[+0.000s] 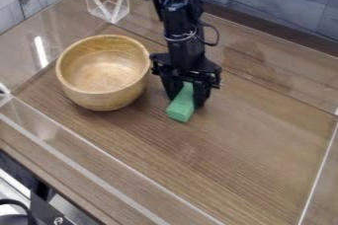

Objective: Put green object into wooden bowl

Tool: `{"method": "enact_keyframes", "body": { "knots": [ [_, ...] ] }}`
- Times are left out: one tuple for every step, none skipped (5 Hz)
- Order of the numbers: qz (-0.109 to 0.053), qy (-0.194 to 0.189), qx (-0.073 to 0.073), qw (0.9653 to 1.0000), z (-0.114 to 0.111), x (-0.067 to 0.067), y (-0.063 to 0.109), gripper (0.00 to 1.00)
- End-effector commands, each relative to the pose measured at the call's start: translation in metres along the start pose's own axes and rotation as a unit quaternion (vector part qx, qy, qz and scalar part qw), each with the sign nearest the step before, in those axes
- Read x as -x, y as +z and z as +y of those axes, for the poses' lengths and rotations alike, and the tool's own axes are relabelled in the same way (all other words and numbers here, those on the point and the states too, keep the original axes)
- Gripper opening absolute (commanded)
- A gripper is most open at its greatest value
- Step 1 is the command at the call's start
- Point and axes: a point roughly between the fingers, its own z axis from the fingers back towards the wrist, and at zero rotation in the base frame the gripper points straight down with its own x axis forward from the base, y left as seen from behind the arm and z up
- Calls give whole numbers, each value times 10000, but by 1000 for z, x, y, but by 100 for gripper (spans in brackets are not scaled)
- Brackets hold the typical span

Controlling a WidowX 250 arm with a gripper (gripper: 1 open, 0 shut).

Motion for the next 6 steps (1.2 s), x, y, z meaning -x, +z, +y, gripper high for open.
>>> {"method": "enact_keyframes", "body": {
  "knots": [
    [-208, -98, 70, 9997, -5, -4, 13, 0],
    [-297, -108, 166, 9994, -10, 2, 29, 0],
    [-385, -193, 248, 9988, 2, 5, 45, 0],
    [-525, -105, 261, 9982, 36, 8, 63, 0],
    [-603, -22, 223, 9979, 78, 10, 71, 0],
    [-658, 354, 180, 9970, 106, 8, 71, 0]
  ]
}}
